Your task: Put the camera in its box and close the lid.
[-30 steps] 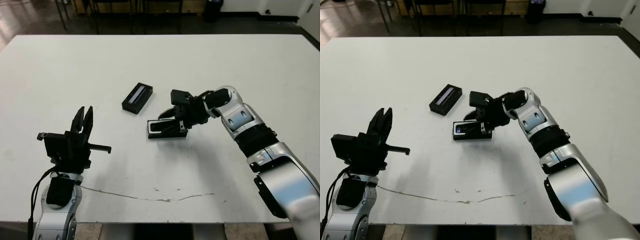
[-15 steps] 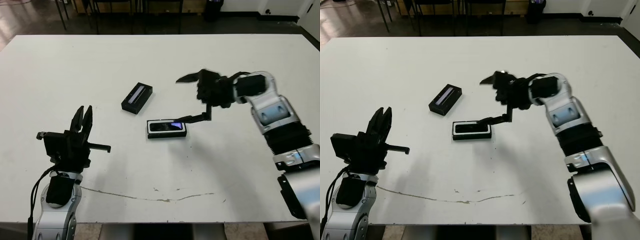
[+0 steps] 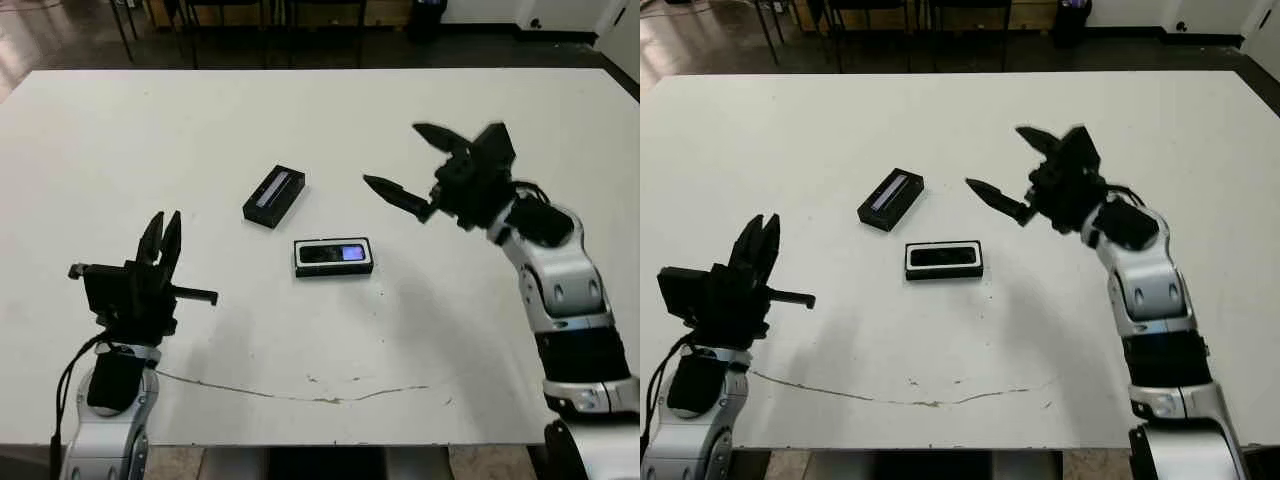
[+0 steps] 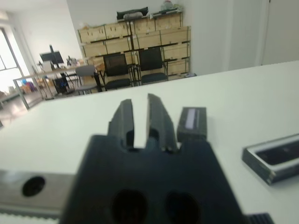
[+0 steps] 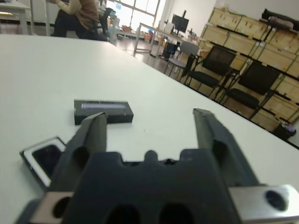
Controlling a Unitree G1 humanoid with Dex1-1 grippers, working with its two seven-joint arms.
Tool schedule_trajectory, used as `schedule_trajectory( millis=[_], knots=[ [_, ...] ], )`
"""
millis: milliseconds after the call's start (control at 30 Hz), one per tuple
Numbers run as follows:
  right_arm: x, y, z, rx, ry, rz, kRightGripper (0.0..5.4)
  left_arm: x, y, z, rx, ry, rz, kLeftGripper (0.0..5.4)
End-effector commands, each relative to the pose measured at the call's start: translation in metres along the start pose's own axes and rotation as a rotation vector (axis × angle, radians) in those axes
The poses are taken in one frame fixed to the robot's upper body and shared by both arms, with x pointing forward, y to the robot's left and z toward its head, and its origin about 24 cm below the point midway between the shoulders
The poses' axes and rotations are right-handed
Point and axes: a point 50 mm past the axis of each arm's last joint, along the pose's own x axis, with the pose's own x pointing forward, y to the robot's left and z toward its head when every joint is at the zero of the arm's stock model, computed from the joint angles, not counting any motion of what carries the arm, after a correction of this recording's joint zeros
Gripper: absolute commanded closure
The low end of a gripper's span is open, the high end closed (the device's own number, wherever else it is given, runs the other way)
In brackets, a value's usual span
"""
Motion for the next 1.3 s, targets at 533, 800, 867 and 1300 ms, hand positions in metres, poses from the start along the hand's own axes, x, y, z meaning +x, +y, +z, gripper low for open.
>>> schedule_trajectory(
  millis=[533, 800, 867, 1300],
  knots=[
    [-0.027, 0.007, -0.018, 0.022, 0.112, -0.036, 5.40, 0.111, 0.009, 0.022, 0.139, 0.122, -0.516, 2.16],
    [-0.028, 0.008, -0.021, 0.055, 0.122, -0.026, 5.40, 0.117, -0.011, -0.014, -0.033, 0.268, -0.570, 0.24],
    [-0.028, 0.008, -0.022, 0.051, 0.124, -0.019, 5.40, 0.117, -0.013, -0.022, -0.058, 0.295, -0.563, 0.01],
    [-0.024, 0.012, -0.024, 0.033, 0.127, 0.005, 5.40, 0.113, -0.030, -0.057, -0.059, 0.425, -0.536, 0.01]
  ],
)
